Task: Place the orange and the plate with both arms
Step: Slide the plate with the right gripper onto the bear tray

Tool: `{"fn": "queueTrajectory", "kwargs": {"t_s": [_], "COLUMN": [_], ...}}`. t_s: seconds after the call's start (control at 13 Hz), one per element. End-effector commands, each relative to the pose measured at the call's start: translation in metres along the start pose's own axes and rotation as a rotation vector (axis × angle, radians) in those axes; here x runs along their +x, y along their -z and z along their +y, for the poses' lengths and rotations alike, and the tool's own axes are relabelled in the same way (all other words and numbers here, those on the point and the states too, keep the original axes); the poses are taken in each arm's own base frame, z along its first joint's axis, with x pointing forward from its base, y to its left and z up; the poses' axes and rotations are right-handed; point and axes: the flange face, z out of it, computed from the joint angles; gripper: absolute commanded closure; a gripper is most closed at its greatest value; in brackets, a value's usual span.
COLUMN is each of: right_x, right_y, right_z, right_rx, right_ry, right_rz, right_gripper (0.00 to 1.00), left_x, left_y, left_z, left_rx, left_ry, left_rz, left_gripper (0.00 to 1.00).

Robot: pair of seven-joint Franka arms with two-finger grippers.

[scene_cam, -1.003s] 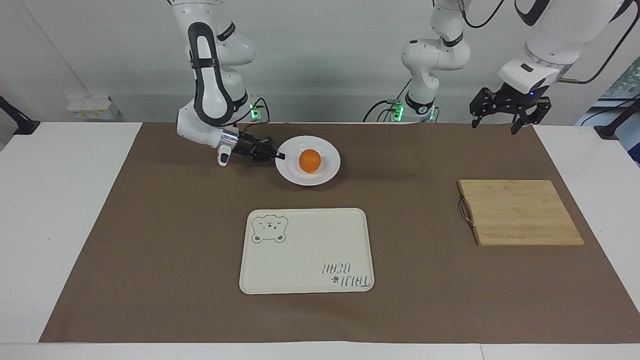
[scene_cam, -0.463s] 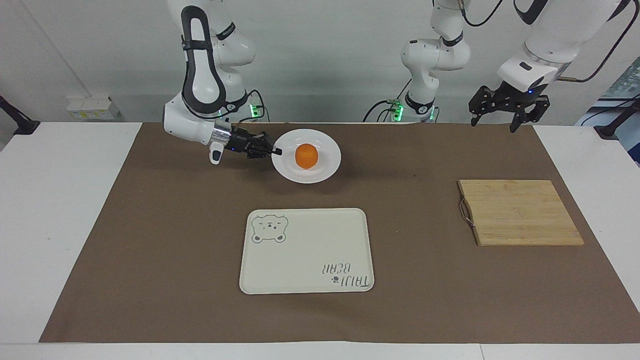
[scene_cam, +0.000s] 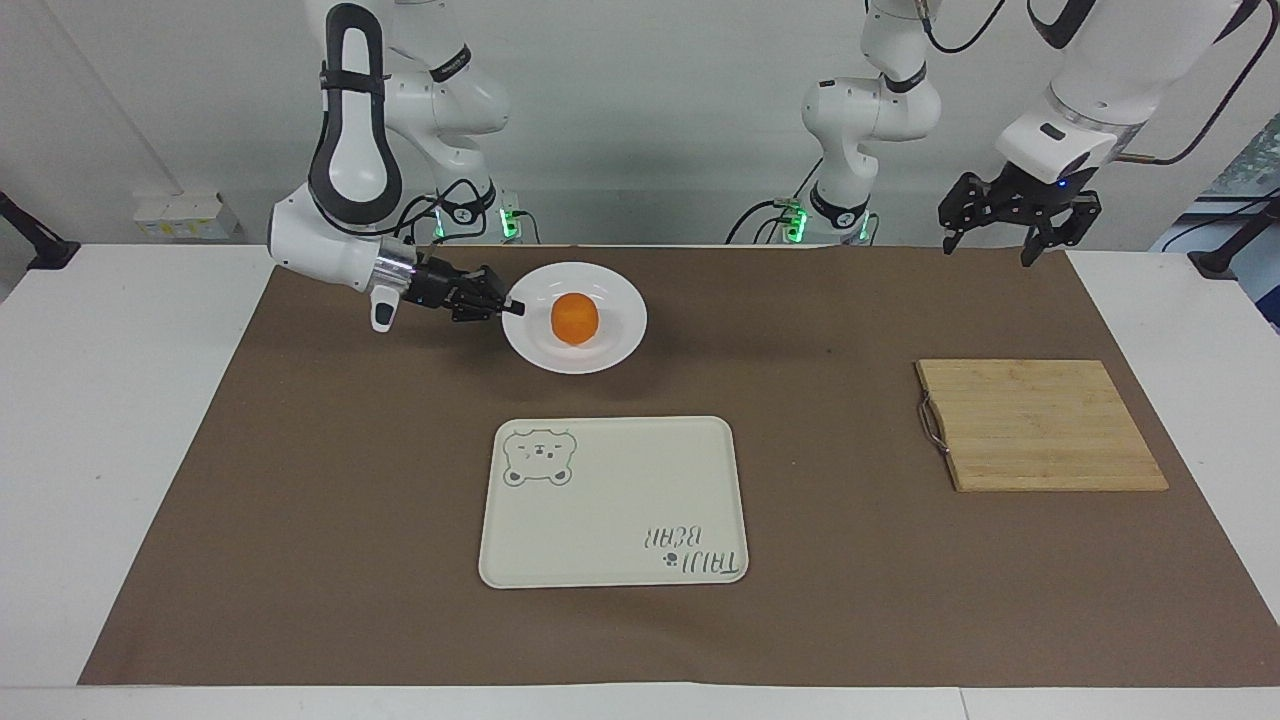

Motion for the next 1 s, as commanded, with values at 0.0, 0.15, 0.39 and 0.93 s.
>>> {"fn": "queueTrajectory", "kwargs": {"t_s": [0.0,0.15,0.39,0.93], "right_x": [0.037,0.055,0.099,0.205], "right_y": [0.028,0.035,0.047,-0.007], "right_z": [0.002,-0.001,0.000,-0.011], "right_rx": [-0.046,-0.053,-0.057,-0.033], "right_ry": [-0.013,-0.042,-0.057,-0.104], "right_rz": [-0.027,-0.008,0.018,0.139], "right_gripper": [1.00,1.00,1.00,1.00], "left_x": [-0.004,-0.004,-0.004,-0.003], "left_y": [0.000,0.000,0.000,0.000], "left_z": [0.000,0.001,0.001,0.001], "left_rx": [0.005,0.005,0.003,0.005], "left_ry": [0.008,0.009,0.023,0.008], "left_rz": [0.023,0.020,0.020,0.023], "left_gripper": [0.00,0.00,0.00,0.00]}}
